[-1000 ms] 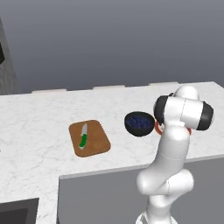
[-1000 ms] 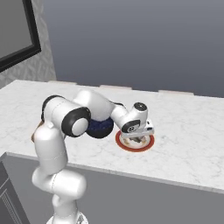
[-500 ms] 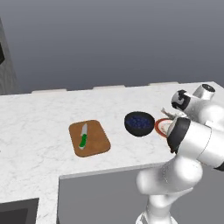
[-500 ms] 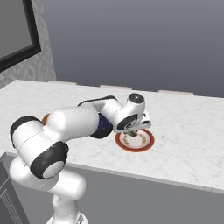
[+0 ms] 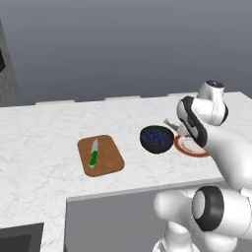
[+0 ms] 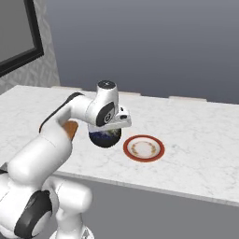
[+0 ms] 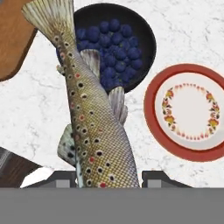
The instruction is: Pick up the knife from the drawer and place it on the cutting board. Then place the meat from the plate to the cutting board.
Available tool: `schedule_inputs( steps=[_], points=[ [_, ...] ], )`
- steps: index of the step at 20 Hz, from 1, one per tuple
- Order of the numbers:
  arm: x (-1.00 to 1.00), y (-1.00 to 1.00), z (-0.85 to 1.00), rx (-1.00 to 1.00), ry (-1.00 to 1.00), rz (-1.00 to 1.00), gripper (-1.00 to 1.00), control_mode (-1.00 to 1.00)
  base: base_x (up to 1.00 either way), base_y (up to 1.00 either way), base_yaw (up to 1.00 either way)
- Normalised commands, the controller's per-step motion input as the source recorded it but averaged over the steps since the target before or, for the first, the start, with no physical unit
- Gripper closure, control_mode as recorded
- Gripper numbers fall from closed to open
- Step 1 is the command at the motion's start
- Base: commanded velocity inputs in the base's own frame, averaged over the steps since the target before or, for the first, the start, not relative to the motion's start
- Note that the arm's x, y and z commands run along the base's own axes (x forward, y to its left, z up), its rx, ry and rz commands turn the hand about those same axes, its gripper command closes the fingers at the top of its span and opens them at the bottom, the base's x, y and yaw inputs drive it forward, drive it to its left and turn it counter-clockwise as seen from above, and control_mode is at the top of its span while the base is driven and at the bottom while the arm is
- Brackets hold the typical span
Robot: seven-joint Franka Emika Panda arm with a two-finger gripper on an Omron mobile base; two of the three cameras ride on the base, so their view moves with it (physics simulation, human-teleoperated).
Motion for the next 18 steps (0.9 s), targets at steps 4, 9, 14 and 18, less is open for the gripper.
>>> schedule_inputs(
  steps=[4, 9, 14, 18],
  points=[
    [-0.18, 1.0, 0.3, 0.0, 0.27, -0.03, 1.0, -1.0, 0.0, 0.0, 0.0],
    [-0.05, 1.0, 0.01, 0.0, 0.24, -0.06, 1.0, -1.0, 0.0, 0.0, 0.0],
    [0.02, 1.0, -0.15, 0.0, 0.12, -0.14, 1.0, -1.0, 0.0, 0.0, 0.0],
    [0.01, 1.0, -0.41, -0.01, 0.12, -0.19, 1.0, -1.0, 0.0, 0.0, 0.0]
  ],
)
